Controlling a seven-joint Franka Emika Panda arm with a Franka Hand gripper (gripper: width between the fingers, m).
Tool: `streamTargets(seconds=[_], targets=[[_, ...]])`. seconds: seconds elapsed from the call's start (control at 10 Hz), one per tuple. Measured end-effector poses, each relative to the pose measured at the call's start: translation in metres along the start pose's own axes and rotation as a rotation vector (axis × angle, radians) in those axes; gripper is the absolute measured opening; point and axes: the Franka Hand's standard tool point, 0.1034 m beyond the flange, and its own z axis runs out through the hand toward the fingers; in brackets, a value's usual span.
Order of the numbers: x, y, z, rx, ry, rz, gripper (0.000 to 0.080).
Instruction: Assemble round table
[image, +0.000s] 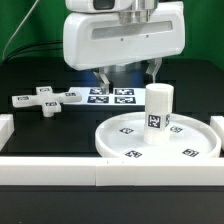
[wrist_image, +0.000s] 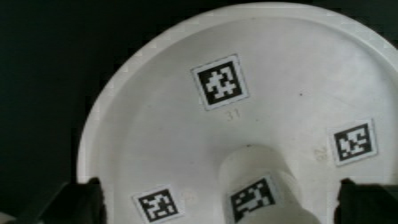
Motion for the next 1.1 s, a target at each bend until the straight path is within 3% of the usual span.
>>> streamTargets(seconds=[0.4,0.5,0.7,0.8,1.1], targets=[[-0.002,0.002,0.0,-0.002,-0.003,-0.014,0.0649],[-0.011,0.012,-0.001,-0.012,-0.009,-0.033,0.0649],[-0.05,0.043,-0.003,-0.02,-0.029,-0.131,0.0649],[-0.055,0.05,-0.003,-0.019,-0.03,-0.136,0.0649],[-0.054,0.047,-0.002,-0.017,-0.032,-0.142,0.0649]])
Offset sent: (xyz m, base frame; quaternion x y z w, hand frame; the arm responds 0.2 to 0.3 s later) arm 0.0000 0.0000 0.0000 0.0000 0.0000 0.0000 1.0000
